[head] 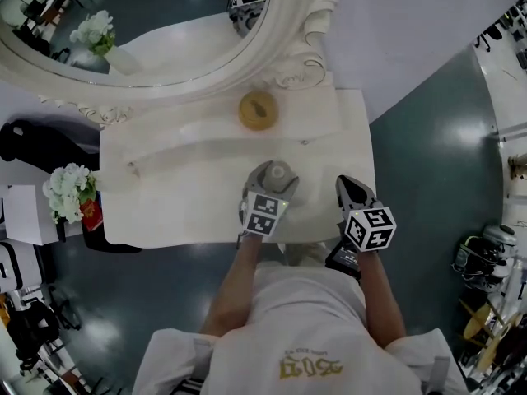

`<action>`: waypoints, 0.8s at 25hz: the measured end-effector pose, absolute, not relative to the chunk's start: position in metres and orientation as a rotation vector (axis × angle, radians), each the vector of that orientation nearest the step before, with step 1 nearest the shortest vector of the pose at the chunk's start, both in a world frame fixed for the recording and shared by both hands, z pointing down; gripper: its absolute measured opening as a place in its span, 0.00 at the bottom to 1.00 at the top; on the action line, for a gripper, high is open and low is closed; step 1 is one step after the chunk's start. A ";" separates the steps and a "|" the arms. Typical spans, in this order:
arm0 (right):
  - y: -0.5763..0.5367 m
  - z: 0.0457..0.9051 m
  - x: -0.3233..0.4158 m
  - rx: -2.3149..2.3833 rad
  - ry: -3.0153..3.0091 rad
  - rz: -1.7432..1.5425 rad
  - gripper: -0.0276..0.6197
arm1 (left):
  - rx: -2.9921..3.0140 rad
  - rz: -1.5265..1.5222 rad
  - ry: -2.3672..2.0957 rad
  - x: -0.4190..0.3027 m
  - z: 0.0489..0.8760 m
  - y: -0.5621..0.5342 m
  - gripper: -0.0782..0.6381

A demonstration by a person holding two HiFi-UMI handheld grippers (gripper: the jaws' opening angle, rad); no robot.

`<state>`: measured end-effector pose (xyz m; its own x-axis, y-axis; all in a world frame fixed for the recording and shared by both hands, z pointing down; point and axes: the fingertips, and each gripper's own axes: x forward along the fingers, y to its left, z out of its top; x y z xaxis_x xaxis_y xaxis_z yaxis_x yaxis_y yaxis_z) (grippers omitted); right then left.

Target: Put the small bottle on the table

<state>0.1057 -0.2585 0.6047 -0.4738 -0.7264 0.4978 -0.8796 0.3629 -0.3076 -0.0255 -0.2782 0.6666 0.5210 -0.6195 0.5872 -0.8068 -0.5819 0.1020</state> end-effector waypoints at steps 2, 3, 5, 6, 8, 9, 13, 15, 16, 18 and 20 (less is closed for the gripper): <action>-0.259 0.607 0.105 1.419 -2.351 0.797 0.06 | 2.418 0.736 -1.186 -0.025 0.671 -0.279 0.59; -0.260 0.608 0.104 1.414 -2.351 0.799 0.06 | 2.425 0.750 -1.187 -0.025 0.672 -0.278 0.60; -0.260 0.609 0.102 1.406 -2.354 0.804 0.06 | 2.439 0.790 -1.184 -0.023 0.672 -0.276 0.59; -0.260 0.610 0.102 1.402 -2.355 0.805 0.06 | 2.446 0.811 -1.184 -0.023 0.672 -0.275 0.59; -0.262 0.610 0.100 1.396 -2.360 0.802 0.06 | 2.448 0.833 -1.185 -0.022 0.673 -0.274 0.59; -0.262 0.610 0.100 1.394 -2.363 0.798 0.06 | 2.443 0.831 -1.185 -0.022 0.674 -0.274 0.59; -0.260 0.604 0.101 1.399 -2.373 0.784 0.06 | 2.410 0.781 -1.172 -0.022 0.675 -0.274 0.62; -0.259 0.600 0.105 1.411 -2.376 0.777 0.06 | 2.395 0.732 -1.155 -0.021 0.671 -0.274 0.64; -0.258 0.597 0.107 1.417 -2.379 0.773 0.06 | 2.389 0.716 -1.151 -0.022 0.669 -0.273 0.64; -0.256 0.593 0.110 1.429 -2.384 0.764 0.06 | 2.383 0.705 -1.152 -0.024 0.667 -0.272 0.66; -0.253 0.589 0.111 1.440 -2.391 0.757 0.06 | 2.369 0.702 -1.150 -0.027 0.667 -0.269 0.66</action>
<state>0.1113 -0.2530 0.5888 -0.4807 -0.7459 0.4611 -0.8754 0.3768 -0.3029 -0.0272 -0.2695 0.6671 0.5320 -0.5981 0.5994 -0.8063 -0.5739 0.1431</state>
